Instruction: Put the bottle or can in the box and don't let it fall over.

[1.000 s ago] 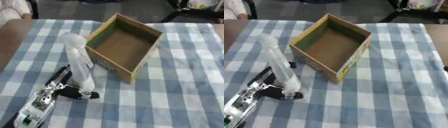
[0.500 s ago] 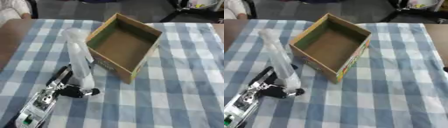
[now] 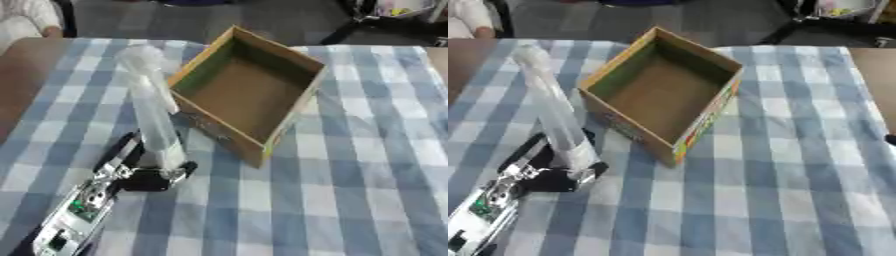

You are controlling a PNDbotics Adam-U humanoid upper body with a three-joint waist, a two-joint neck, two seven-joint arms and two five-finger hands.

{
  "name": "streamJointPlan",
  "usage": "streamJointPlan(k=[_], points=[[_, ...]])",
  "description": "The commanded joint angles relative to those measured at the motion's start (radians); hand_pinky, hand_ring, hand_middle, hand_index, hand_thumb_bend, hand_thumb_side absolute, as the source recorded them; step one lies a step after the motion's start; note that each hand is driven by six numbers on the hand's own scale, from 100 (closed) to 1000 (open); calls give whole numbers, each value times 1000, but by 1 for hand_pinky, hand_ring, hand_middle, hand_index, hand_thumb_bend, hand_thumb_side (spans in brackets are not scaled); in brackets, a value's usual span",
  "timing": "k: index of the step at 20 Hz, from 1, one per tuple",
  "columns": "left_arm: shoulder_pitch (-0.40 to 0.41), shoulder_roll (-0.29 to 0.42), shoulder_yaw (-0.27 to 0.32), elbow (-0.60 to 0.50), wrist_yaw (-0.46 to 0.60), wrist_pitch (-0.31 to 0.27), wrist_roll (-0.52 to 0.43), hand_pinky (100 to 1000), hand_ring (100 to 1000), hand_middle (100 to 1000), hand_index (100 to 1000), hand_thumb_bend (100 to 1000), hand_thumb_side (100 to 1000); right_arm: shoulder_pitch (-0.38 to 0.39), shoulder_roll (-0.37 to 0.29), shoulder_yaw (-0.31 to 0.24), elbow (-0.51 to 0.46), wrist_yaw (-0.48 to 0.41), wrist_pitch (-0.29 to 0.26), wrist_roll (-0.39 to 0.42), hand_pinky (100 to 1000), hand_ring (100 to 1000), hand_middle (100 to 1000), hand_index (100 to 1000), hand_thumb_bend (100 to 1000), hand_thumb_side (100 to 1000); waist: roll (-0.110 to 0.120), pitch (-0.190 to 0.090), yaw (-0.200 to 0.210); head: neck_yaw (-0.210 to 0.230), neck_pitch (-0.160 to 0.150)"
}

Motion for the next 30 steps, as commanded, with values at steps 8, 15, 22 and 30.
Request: streamJointPlan(k=[8,15,22,30], points=[[-11,10,-1,-15,29,-13,9,1000,598,680,259,100,100,-10,-11,-4,-8,5,0,2,783,900,1000,872,100,759,-2,-14,0,4,-14],[-14,16,-4,-35,5,-34,0,1000,588,660,196,119,100,-10,-13,-5,-8,1,-1,3,783,900,1000,872,100,756,-2,-17,1,3,-13],[-19,20,1,-60,0,-38,16,1000,577,643,181,149,100,-9,-15,-6,-8,1,-1,3,783,900,1000,872,100,756,0,-19,2,2,-11],[-26,22,4,-86,29,-39,52,1000,555,621,164,198,100,-11,-16,-7,-9,-6,-2,4,784,900,1000,873,100,755,1,-19,4,1,-12]])
